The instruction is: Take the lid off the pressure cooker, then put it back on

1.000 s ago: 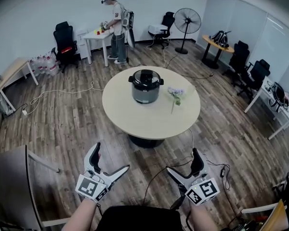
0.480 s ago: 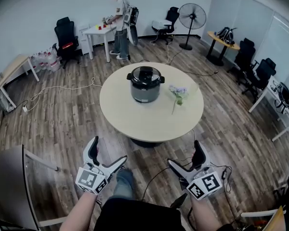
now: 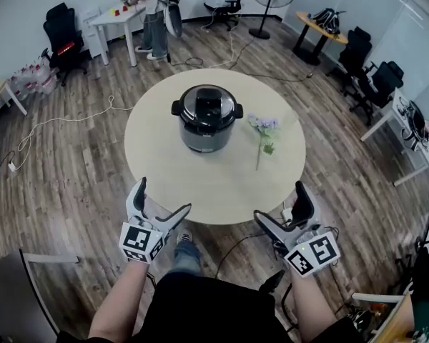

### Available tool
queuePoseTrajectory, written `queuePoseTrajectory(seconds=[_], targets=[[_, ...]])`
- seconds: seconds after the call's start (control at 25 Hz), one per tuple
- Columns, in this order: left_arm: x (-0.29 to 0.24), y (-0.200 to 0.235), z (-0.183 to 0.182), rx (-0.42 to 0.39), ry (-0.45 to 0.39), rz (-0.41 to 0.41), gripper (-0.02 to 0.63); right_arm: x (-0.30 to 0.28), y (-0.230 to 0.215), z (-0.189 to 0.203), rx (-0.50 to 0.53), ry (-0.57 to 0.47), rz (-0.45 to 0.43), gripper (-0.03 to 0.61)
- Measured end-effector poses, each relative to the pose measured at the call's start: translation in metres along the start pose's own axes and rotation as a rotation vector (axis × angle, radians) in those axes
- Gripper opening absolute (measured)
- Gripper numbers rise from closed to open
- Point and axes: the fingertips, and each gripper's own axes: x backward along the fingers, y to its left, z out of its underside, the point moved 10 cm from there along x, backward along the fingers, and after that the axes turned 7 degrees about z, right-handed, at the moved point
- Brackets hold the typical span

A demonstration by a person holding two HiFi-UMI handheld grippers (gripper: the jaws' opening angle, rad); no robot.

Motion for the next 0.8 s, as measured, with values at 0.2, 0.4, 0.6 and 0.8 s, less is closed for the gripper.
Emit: queuePoseTrajectory(seconds=[0.2,0.4,0.6,0.8], targets=[[-0.086,0.088,0.034,0.054,0.076,0.105,0.588,-0.115,-0.019,-0.008,0.034,0.049,0.042,0.577],[-0.154,0.144,0.084,0.108,0.152,0.168,0.588,-0.205,-0.036,-0.004,0.096,0.133,0.022,0.552],[-0.207,0.174,0.122,0.146,0.235,0.199,0.589,-0.269,-0.055,0.003,0.135,0.235,-0.022,0.551],[-0.25,0.188,0.143,0.157,0.286,0.221,0.589,-0.323,-0.079,0.011,0.179,0.338,-0.118,0.545]])
